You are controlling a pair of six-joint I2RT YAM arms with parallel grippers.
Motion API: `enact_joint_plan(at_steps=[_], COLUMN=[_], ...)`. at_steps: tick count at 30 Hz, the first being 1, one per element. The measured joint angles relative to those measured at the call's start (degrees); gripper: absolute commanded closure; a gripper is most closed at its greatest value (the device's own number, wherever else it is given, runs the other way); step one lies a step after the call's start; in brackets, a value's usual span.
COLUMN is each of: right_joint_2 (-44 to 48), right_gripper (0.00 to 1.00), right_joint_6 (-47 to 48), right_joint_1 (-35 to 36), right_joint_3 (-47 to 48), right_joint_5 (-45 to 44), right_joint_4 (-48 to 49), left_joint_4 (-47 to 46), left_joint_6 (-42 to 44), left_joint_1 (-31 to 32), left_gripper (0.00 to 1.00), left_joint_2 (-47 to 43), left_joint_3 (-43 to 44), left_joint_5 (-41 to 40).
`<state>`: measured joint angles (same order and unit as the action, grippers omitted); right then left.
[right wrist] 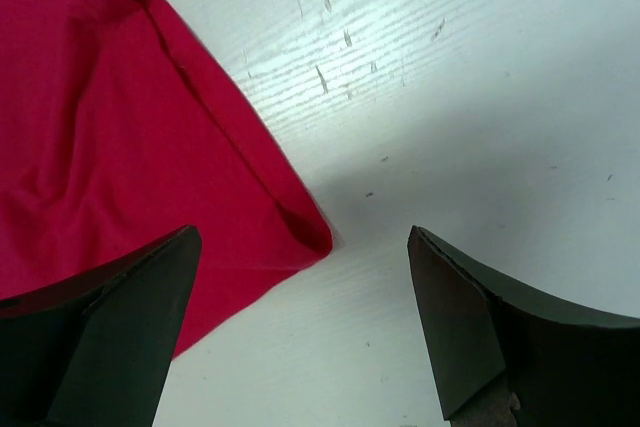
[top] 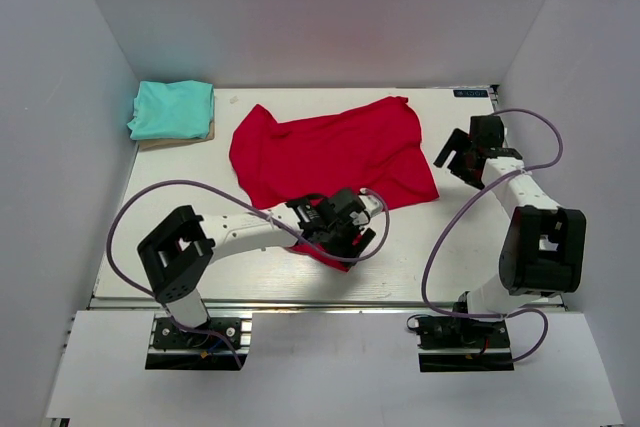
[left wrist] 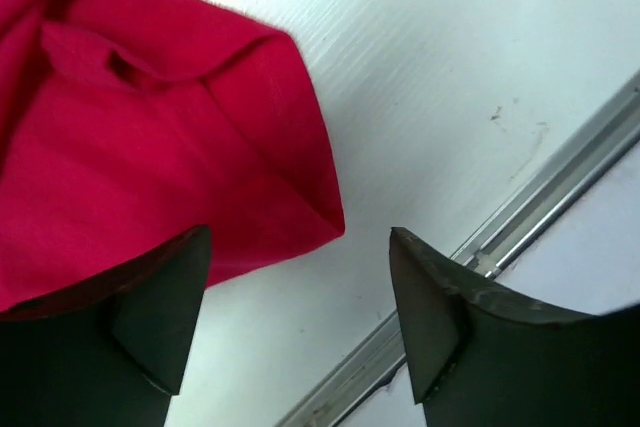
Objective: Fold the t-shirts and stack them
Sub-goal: Flatten out the tshirt
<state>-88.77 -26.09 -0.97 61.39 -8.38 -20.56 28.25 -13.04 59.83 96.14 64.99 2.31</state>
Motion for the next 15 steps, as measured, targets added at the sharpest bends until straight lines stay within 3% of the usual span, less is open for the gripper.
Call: enact_joint_plan(at_steps=[2, 6, 8, 13, 15], right_joint_2=[0.46, 0.74, 0.74, 0.46, -0.31], right_gripper=[0.10, 0.10, 0.12, 0.13, 0.13], right_joint_6=[0.59, 1.27, 1.53, 1.70, 1.66], right_joint_1=[-0.17, -0.17, -0.15, -0.13, -0.07], right_joint_3=[-1.29, -3.78, -4.42, -6.97, -7.21], right_joint_5=[0.68, 1.42, 2.43, 6.56, 7.61], right_joint_4=[0.50, 1.07, 1.49, 4.48, 4.79], left_joint_4=[0.57, 0.92, 0.96, 1.22, 1.29], left_joint_6=[-0.81, -3.61, -5.35, -8.31, -8.90], left_joint_1=[0.72, 1.57, 1.90, 2.16, 2.16], left_gripper=[0.26, 0.56, 0.62, 0.63, 0.59], left_joint_2=[1.11, 4.13, 5.31, 5.81, 5.88], left_joint_3=[0.04, 0.04, -0.02, -0.13, -0.13], left_joint_5=[-1.42, -3.58, -5.75, -10.12, -10.54])
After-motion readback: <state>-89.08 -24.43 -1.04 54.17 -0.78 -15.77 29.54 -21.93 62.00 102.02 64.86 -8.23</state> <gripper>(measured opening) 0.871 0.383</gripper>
